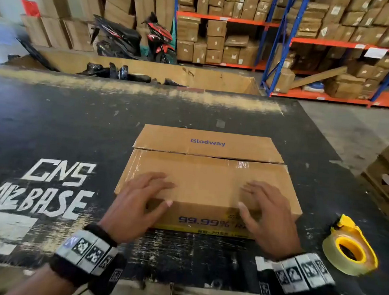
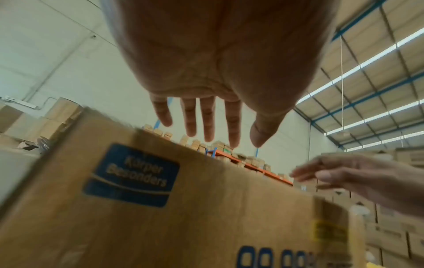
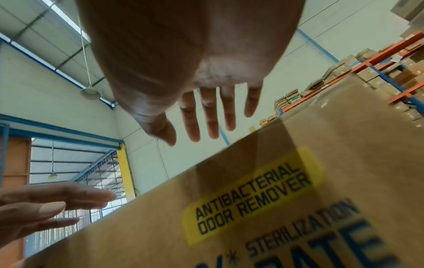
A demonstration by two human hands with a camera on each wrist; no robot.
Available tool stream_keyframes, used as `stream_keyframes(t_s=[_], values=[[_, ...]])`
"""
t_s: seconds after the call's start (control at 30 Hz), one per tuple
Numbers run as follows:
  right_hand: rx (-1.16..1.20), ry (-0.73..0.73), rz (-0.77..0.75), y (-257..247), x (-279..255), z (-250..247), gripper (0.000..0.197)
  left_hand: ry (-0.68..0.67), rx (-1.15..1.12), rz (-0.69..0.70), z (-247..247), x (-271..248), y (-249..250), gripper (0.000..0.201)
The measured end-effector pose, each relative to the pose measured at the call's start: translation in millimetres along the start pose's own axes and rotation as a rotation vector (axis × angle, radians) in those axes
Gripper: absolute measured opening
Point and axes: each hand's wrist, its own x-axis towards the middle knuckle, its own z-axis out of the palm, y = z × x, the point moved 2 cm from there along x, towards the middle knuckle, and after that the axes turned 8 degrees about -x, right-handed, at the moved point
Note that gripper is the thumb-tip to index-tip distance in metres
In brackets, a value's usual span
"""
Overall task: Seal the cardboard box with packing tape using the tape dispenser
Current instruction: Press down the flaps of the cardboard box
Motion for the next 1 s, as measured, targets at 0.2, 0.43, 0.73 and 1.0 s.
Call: stream_keyframes(t_s=[0.2, 0.43, 0.73, 1.0], values=[[-0.256, -0.286, 0.015, -3, 46, 35, 0.064, -0.149, 0.283, -0.063, 20, 35, -7, 0.061], [-0.303, -0.276, 0.007, -2, 33, 40, 0.066, -0.126, 0.241, -0.07, 28, 66, 22, 0.069], [-0.284, -0.299, 0.058, 3, 57, 43, 0.077, -0.27, 0.38, -0.105, 78, 103, 25, 0.076], [-0.293, -0.459, 0.012, 8, 76, 58, 0.077, -0.232, 0.373, -0.125, 82, 103, 29, 0.074]])
